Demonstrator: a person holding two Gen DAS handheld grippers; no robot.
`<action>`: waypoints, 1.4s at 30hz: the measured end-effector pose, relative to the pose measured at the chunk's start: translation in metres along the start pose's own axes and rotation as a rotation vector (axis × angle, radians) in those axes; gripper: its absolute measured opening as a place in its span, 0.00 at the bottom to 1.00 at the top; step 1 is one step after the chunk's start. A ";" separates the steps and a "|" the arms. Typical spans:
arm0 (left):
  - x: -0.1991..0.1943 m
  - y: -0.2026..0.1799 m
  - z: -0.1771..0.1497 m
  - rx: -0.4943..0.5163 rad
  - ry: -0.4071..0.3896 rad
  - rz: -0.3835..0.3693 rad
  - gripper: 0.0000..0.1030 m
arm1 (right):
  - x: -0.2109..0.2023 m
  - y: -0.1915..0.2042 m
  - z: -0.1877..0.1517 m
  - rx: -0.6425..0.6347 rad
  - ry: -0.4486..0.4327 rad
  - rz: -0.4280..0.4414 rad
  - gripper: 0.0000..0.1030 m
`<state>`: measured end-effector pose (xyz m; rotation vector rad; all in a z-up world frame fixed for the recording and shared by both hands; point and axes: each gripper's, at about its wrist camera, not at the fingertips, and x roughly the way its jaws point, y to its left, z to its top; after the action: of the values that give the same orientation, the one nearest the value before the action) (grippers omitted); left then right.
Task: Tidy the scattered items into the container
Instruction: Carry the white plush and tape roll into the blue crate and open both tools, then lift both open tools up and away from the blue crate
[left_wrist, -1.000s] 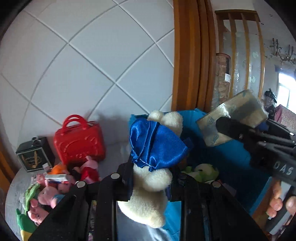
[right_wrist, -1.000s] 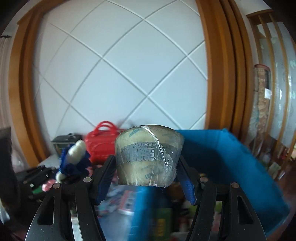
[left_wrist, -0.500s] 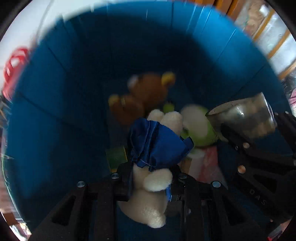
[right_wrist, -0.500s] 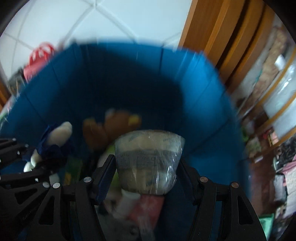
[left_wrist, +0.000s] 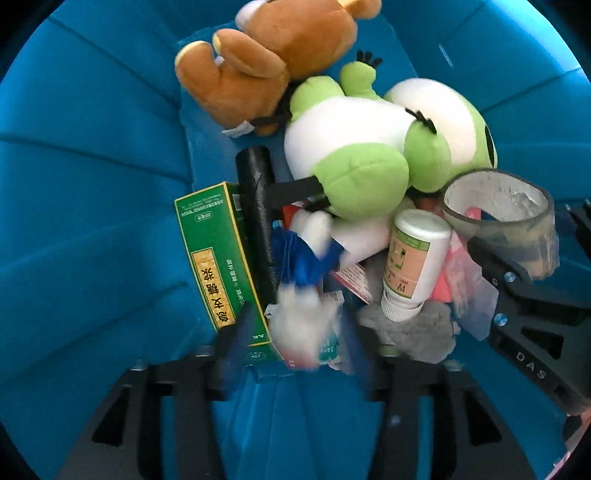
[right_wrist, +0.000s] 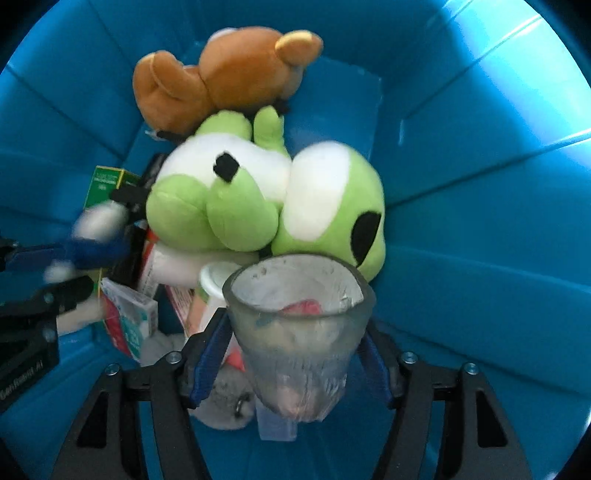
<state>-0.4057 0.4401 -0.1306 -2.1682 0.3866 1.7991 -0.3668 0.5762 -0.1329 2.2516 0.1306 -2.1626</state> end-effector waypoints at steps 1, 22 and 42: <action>-0.001 -0.001 -0.001 0.005 -0.005 0.006 0.65 | 0.003 0.001 0.000 -0.009 0.008 0.000 0.67; -0.156 0.017 -0.128 0.017 -0.581 -0.008 0.73 | -0.146 0.022 -0.070 -0.027 -0.353 -0.031 1.00; -0.197 0.054 -0.353 -0.036 -1.219 0.073 1.00 | -0.234 0.135 -0.242 0.281 -0.893 -0.052 1.00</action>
<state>-0.1432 0.2552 0.1214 -0.7342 0.1153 2.7120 -0.1252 0.4470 0.1046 1.1512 -0.1399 -3.1112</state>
